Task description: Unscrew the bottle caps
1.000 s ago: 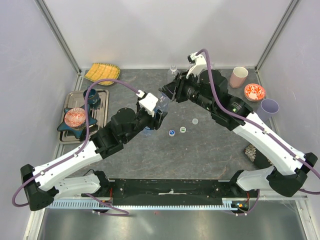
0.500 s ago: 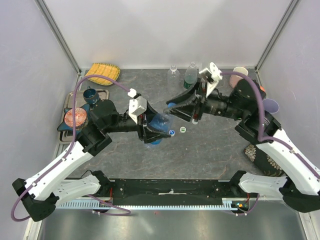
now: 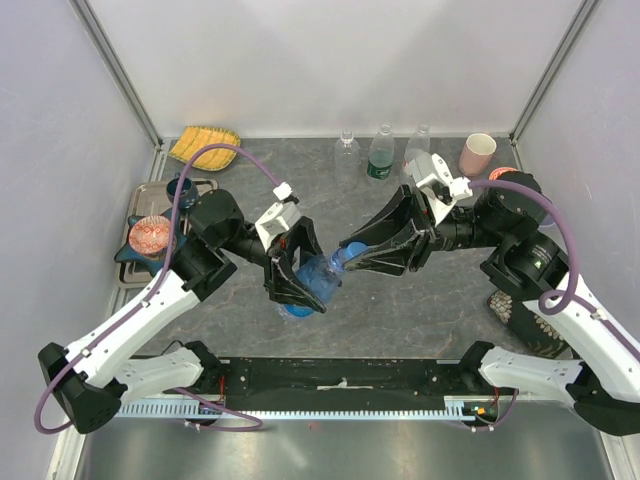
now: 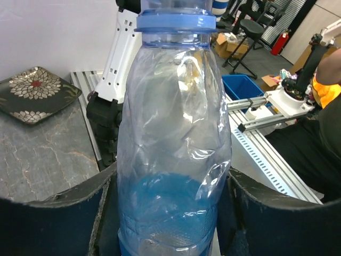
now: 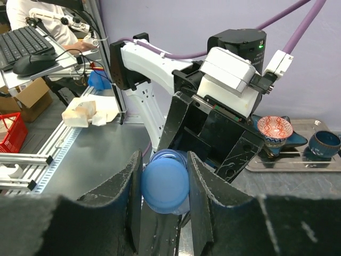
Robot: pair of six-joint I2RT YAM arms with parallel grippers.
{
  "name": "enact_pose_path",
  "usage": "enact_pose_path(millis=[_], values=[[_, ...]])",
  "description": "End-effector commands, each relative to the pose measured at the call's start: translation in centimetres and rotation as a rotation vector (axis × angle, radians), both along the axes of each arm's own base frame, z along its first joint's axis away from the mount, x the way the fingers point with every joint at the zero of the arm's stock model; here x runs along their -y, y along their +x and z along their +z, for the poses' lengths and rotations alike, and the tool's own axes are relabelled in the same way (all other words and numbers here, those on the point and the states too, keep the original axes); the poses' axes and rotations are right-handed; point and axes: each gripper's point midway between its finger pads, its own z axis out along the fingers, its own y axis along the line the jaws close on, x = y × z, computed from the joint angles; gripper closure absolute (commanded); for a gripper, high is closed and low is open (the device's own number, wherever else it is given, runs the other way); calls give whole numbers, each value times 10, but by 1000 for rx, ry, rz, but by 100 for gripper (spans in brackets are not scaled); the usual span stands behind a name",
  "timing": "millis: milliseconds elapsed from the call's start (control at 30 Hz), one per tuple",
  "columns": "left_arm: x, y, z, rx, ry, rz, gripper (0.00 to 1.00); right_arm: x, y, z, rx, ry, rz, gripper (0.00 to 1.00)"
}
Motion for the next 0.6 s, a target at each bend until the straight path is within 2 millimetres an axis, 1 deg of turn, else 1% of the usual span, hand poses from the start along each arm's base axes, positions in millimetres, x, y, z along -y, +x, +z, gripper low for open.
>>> enact_pose_path(millis=[0, 33, 100, 133, 200, 233, 267, 300, 333, 367, 400, 433, 467, 500, 533, 567], values=[[-6, -3, 0, 3, -4, -46, 55, 11, -6, 17, 55, 53, -32, 100], [-6, 1, -2, -4, -1, -20, 55, 15, 1, 24, 53, 76, -96, 100], [-6, 8, -5, 8, -4, 24, 55, 20, 26, 32, 31, 114, -259, 100], [-5, 14, -9, -11, 13, 67, 55, 30, 49, 39, 11, 147, -409, 100], [-5, 23, -12, 20, 8, 138, 55, 40, 79, 32, -29, 142, -581, 100], [-5, 31, -15, 16, 18, 214, 55, 43, 92, 26, -48, 131, -652, 100], [-7, 38, -16, 41, 16, 274, 55, 59, 123, 10, -119, 109, -845, 100], [-8, 44, -18, 50, 20, 329, 55, 65, 138, -2, -150, 82, -934, 100], [-13, 58, -15, 73, 9, 462, 57, 67, 154, -20, -181, 37, -1011, 100], [-17, 67, -20, 83, 22, 538, 57, 73, 169, -47, -220, -28, -1105, 100], [-23, 75, -22, 93, 26, 608, 57, 71, 176, -63, -248, -61, -1132, 100], [-35, 85, -17, 114, 7, 732, 56, 65, 185, -83, -276, -108, -1148, 100], [-43, 89, -20, 123, 12, 791, 56, 60, 190, -112, -301, -167, -1161, 100], [-54, 99, -17, 132, -3, 889, 56, 53, 193, -128, -329, -197, -1153, 100], [-61, 101, -23, 133, -1, 933, 55, 43, 200, -152, -347, -252, -1148, 100], [-74, 95, -14, 153, -47, 974, 54, 35, 204, -175, -365, -286, -1144, 100]])
